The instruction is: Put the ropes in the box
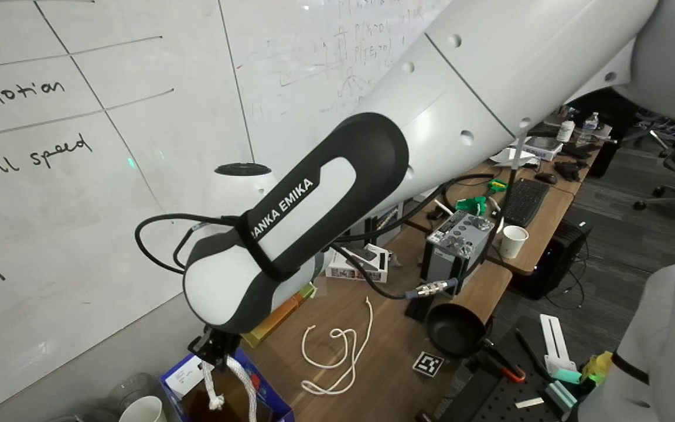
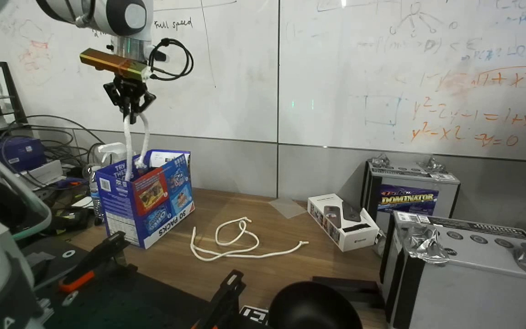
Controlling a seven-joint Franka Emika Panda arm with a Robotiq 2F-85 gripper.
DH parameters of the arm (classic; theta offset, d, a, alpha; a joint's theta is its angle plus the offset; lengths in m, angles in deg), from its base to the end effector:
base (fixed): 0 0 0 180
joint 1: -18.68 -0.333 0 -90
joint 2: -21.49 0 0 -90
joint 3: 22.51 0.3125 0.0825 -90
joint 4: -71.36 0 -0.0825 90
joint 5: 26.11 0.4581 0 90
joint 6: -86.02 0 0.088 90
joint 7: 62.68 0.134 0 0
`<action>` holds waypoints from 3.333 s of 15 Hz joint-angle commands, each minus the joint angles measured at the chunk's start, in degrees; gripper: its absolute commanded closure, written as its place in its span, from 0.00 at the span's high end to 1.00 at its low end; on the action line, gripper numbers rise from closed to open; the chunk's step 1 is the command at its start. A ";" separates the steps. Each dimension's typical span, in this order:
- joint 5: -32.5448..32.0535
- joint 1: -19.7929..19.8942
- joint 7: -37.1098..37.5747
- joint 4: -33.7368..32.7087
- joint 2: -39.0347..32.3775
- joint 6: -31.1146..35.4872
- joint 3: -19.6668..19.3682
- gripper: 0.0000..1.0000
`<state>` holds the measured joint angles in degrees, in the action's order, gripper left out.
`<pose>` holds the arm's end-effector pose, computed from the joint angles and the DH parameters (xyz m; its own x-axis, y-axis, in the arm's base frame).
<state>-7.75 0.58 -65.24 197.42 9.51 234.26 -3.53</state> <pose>0.4973 0.3779 0.2267 0.9105 0.3843 0.1525 0.4124 -0.8700 -0.2702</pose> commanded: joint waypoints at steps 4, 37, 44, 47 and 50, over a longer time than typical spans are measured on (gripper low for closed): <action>-3.32 1.05 0.89 2.25 2.61 0.25 -0.44 0.73; -50.52 3.18 -27.43 15.82 -15.38 31.75 -18.40 1.00; -51.53 11.99 -44.00 6.56 -28.60 24.68 -9.99 1.00; -51.79 10.66 -47.88 3.15 -31.73 23.73 -12.68 1.00; -53.08 4.89 -44.62 1.29 -33.38 28.36 -20.13 1.00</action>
<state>-58.23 10.97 -112.47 201.55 -21.87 258.96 -17.02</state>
